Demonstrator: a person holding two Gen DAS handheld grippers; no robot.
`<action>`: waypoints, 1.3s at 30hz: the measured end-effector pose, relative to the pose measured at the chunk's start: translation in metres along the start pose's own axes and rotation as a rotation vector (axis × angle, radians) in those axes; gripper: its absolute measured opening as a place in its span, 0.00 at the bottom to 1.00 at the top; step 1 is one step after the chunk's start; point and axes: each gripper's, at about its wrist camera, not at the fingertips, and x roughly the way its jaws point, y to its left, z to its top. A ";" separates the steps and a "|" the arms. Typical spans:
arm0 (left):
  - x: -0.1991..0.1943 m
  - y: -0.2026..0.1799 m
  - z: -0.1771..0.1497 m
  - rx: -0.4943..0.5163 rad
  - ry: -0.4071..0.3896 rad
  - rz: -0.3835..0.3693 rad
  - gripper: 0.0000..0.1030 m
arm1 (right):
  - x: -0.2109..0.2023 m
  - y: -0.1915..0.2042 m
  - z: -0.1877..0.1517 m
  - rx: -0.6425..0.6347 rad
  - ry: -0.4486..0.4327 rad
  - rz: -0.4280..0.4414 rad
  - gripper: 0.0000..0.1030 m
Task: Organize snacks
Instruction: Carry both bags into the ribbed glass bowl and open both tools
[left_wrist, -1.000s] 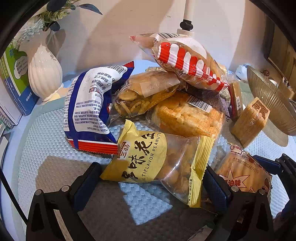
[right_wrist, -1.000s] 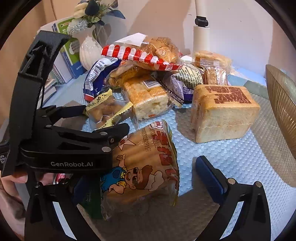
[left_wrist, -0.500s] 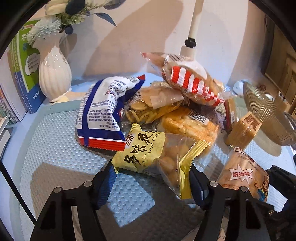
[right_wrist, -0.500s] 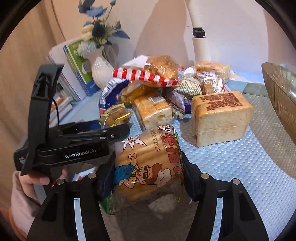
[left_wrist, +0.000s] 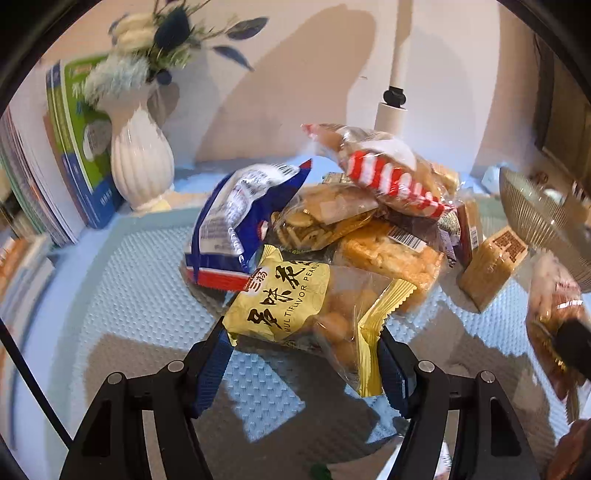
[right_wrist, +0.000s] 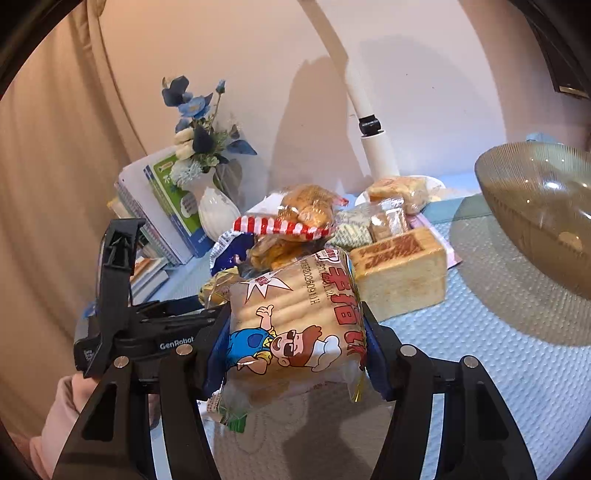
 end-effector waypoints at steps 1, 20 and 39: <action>-0.005 -0.005 0.004 0.004 -0.001 0.009 0.68 | -0.002 -0.001 0.005 -0.006 0.003 0.000 0.59; -0.046 -0.173 0.134 0.185 -0.091 -0.150 0.68 | -0.067 -0.156 0.153 0.184 -0.041 -0.223 0.59; 0.005 -0.216 0.138 0.228 0.077 -0.273 0.90 | -0.070 -0.183 0.152 0.305 0.066 -0.394 0.92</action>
